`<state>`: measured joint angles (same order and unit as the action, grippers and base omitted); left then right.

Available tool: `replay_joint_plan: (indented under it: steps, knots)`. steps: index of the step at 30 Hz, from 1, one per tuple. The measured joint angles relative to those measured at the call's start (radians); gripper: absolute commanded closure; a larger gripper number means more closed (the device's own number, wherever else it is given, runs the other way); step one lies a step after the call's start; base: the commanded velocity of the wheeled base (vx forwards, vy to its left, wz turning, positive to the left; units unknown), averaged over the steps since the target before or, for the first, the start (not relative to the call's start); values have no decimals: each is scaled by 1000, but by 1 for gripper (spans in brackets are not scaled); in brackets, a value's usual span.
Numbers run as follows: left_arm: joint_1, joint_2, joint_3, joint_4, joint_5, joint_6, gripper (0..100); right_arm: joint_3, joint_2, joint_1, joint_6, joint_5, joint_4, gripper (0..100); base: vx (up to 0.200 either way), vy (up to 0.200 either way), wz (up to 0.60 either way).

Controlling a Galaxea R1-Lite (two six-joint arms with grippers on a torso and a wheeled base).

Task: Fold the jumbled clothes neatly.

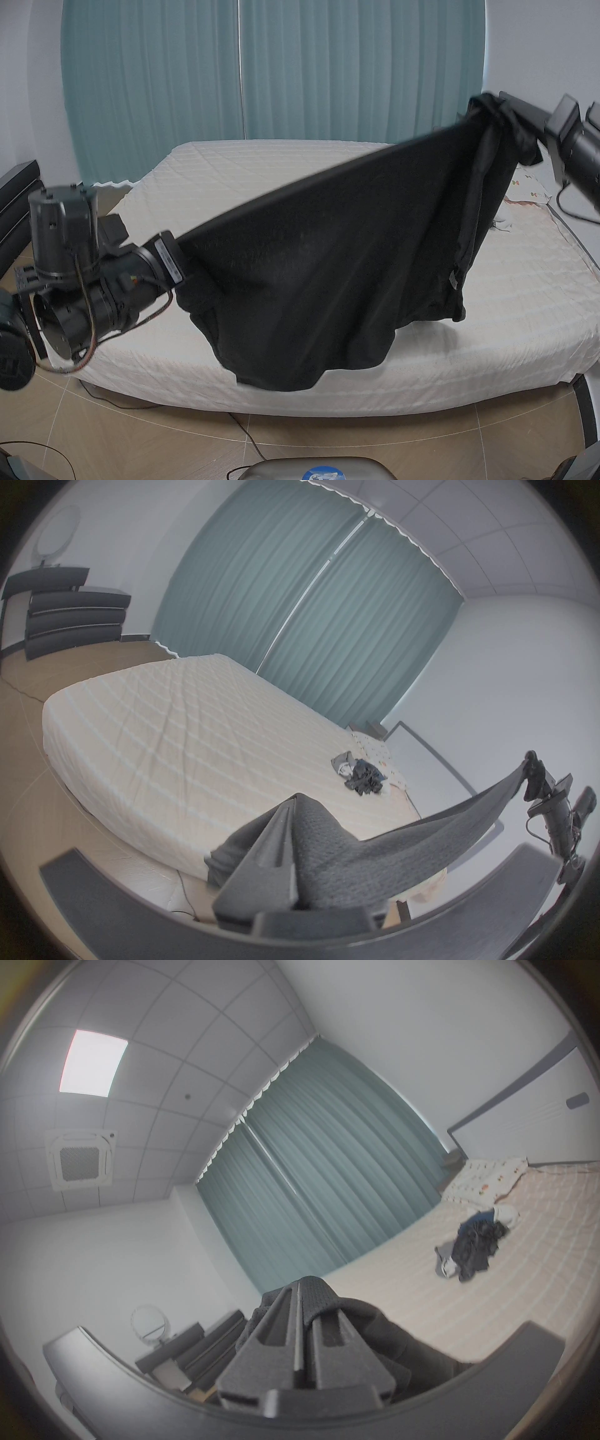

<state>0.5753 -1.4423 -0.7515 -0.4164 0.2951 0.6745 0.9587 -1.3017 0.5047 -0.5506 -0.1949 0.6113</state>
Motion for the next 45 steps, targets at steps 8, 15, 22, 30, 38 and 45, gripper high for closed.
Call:
replay_joint_plan:
  steps: [8,15,22,30,38,45]
  knots:
    - [-96,-109,-268,146,-41,53,100,322,-201,-110,-4,-11,-100,100,200,0,0]
    - [-157,-315,-443,186,-66,69,100,416,-414,-187,-6,-22,-86,100,200,0,0]
    - [-182,-526,-593,197,-68,71,100,451,-609,-230,2,-30,26,100,0,0,0]
    - [-198,-727,-811,198,-57,71,100,474,-797,-251,10,-82,134,100,0,0,0]
    - [-213,-911,-1001,199,24,72,100,495,-929,-269,12,-120,228,100,0,0,0]
    - [-224,-1020,-1112,201,38,72,0,526,-1010,-279,14,-127,242,0,0,0,0]
